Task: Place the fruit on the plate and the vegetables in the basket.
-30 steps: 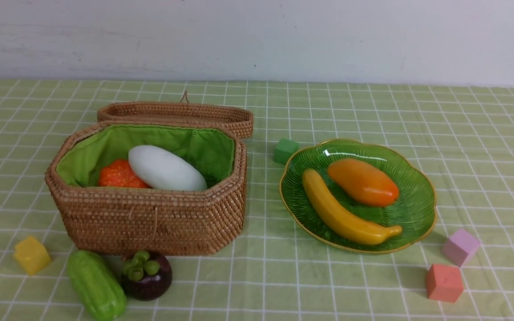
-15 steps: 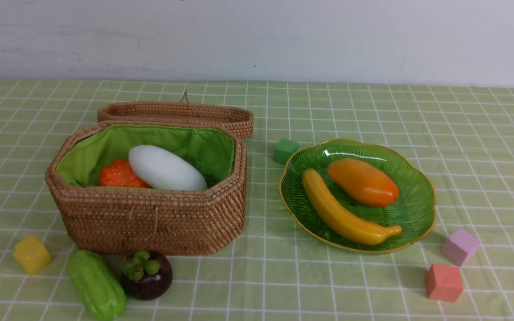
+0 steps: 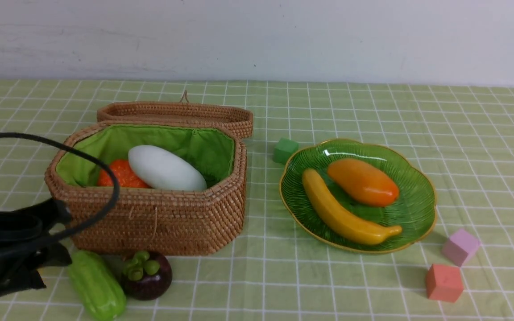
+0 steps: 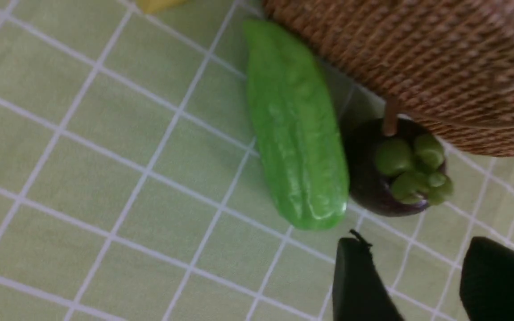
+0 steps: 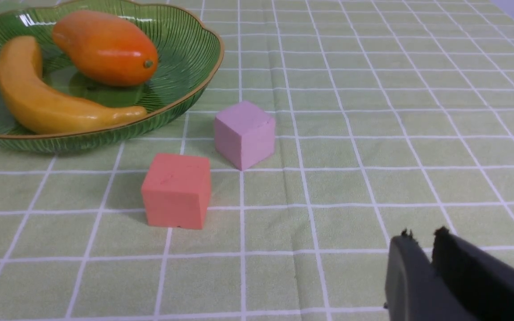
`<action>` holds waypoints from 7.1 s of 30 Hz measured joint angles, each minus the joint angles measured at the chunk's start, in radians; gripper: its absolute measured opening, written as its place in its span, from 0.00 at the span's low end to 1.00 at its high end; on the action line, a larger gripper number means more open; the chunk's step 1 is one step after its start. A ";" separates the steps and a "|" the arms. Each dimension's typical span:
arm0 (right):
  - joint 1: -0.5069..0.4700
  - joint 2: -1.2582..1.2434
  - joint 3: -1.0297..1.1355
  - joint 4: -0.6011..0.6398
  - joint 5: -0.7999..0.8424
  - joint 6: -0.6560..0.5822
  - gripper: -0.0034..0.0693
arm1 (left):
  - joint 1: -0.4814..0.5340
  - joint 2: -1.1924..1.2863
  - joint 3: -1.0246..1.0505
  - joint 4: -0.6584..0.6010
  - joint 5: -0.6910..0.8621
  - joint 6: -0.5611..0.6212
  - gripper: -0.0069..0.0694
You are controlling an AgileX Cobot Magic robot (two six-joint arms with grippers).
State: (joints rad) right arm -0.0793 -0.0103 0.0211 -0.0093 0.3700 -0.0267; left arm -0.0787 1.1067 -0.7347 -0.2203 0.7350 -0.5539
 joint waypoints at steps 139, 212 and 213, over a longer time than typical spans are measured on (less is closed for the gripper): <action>0.000 0.000 0.000 0.000 0.001 0.000 0.35 | -0.426 0.579 -0.707 -0.356 0.129 0.648 0.14; -0.001 -0.001 0.000 0.000 0.007 0.000 0.38 | -0.508 -1.086 -0.062 0.087 0.181 0.056 0.07; -0.001 -0.001 0.000 0.000 0.007 0.000 0.38 | -0.508 -1.082 -0.062 0.088 0.181 0.056 0.07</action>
State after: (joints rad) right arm -0.0803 -0.0111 0.0211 -0.0093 0.3769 -0.0267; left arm -0.5867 0.0249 -0.7963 -0.1321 0.9162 -0.4984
